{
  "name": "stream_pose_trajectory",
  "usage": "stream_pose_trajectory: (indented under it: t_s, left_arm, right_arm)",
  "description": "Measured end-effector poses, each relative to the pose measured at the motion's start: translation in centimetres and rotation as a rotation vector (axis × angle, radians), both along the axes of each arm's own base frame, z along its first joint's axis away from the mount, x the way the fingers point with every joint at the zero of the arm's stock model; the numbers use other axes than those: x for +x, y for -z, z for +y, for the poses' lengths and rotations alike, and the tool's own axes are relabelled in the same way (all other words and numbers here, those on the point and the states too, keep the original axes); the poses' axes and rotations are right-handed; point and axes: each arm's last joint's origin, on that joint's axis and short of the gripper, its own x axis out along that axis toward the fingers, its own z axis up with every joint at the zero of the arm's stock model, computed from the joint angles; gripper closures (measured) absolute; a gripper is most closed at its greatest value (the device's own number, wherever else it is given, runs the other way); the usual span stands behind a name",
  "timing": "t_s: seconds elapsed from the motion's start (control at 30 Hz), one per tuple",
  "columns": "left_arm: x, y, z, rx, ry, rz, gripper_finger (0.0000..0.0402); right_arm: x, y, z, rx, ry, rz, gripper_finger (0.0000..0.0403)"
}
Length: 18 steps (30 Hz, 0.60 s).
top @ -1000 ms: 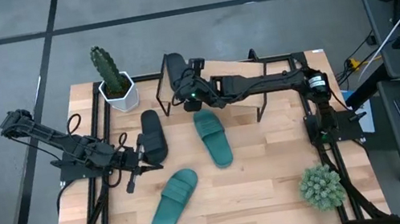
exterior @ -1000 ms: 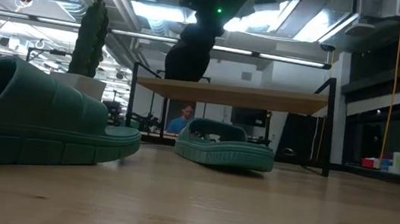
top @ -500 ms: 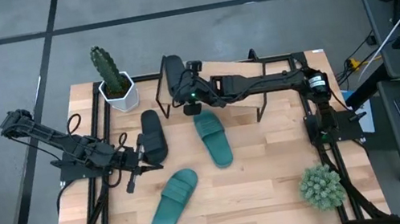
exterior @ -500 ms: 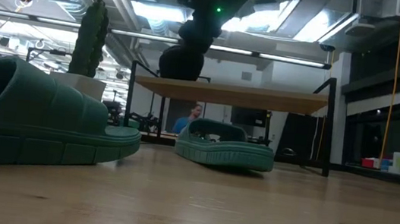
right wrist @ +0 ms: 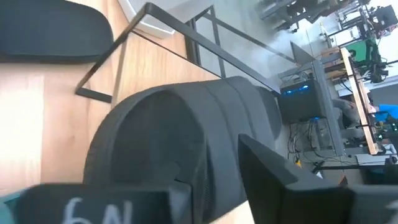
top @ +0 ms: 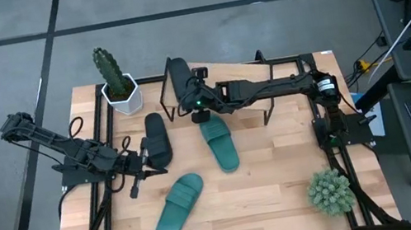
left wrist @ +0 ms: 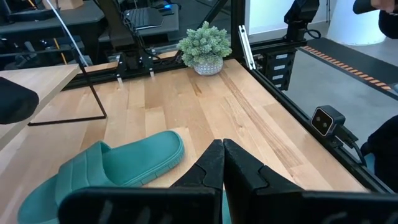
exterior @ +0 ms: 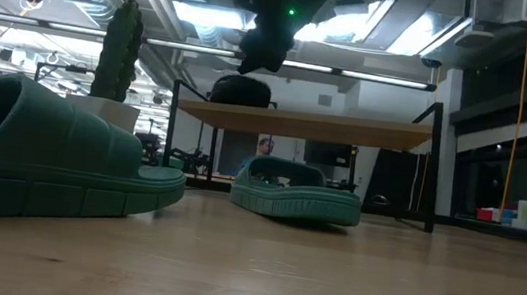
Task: Pick and place slides into the shelf
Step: Put the bottom black slide on the shelf
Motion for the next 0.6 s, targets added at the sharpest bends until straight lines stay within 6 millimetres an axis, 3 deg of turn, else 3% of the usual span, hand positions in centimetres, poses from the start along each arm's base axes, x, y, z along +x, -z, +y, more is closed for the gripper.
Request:
stream_pose_trajectory:
  t_s: [0.27, 0.6]
  left_arm:
    - [0.0, 0.0, 0.0, 0.000, 0.000, 0.000, 0.0401]
    - [0.0, 0.0, 0.0, 0.000, 0.000, 0.000, 0.0401]
  right_arm:
    - [0.1, -0.7, 0.5, 0.065, 0.000, -0.047, 0.0268]
    - [-0.8, -6.8, 3.1, 0.150, -0.019, -0.092, 0.0267]
